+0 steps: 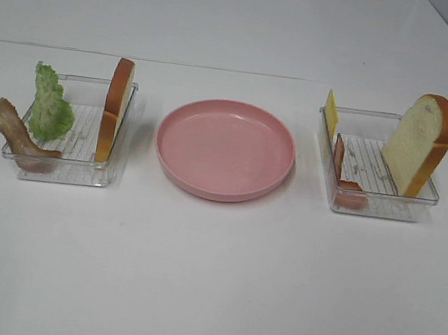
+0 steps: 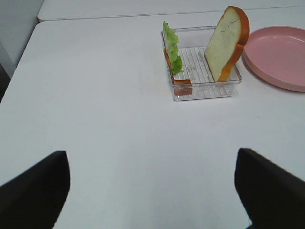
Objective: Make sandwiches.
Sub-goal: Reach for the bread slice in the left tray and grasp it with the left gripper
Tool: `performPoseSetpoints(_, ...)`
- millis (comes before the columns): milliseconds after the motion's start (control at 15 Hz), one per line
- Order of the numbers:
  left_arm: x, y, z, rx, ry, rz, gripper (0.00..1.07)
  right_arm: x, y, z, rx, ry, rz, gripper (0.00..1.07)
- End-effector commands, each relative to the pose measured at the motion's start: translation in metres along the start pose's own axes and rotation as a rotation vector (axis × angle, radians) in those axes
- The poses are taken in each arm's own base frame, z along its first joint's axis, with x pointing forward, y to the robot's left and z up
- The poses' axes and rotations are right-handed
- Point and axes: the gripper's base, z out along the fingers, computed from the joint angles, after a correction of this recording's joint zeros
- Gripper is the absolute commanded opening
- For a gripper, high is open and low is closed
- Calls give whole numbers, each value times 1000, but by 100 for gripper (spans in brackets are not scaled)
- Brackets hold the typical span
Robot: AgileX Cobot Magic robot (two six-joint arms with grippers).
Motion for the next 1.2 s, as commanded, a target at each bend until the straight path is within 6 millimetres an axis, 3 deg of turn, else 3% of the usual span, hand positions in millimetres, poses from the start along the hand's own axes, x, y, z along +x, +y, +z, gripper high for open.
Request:
performPoseSetpoints(67,2,0,-2,-3,-25,-1,88,0,0,-2,10,-29,-10,71)
performPoseSetpoints(1200,2,0,-2,-3,-25,-1,88,0,0,-2,10,-29,-10,71)
